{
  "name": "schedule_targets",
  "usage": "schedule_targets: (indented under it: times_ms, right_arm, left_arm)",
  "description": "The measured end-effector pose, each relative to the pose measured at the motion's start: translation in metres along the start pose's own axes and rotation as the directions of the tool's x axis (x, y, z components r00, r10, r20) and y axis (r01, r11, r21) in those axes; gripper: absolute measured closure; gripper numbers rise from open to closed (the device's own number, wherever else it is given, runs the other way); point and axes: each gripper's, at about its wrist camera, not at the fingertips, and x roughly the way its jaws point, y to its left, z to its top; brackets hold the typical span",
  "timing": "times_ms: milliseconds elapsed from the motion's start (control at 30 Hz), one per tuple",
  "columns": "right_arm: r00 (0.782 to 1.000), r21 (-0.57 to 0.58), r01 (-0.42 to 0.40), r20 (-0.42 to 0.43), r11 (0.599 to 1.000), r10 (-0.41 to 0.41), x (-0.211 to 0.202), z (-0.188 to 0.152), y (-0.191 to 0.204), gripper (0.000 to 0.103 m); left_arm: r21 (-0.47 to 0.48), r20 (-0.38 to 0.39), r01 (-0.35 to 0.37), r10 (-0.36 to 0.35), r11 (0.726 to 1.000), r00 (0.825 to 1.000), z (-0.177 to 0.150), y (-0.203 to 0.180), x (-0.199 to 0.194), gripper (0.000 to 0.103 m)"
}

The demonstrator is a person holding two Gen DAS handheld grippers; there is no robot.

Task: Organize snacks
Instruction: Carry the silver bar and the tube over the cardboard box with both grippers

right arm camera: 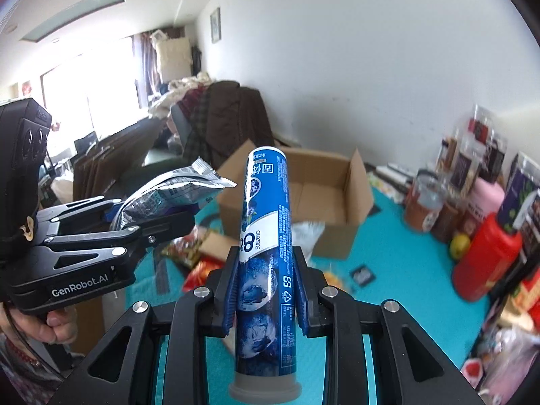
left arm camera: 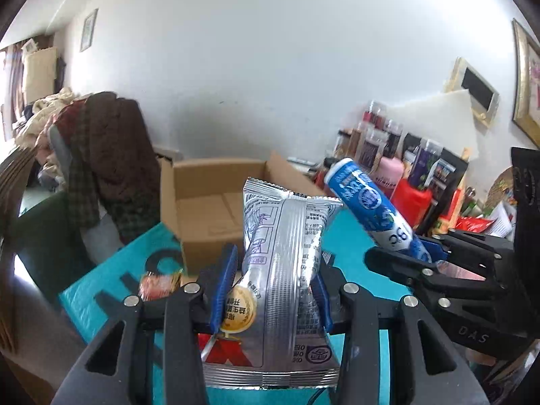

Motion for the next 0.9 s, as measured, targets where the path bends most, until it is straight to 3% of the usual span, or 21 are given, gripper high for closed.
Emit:
schedule_targets:
  times_ms: [467,900]
  right_arm:
    - [0.997,-0.007,-0.006,0.080,1.000,0.006,0.029,0.063,-0.033,0.075]
    - [0.998,0.019,-0.020,0.054,1.000,0.019,0.097,0.087,-0.064,0.075]
  left_arm:
    - [0.017,0.097,-0.042,0.040,0.999,0.994,0.067,0.009,0.029,0.061]
    - [0.020,0.049,-0.094,0.093,0.995,0.994,0.096,0.024,0.096,0.061]
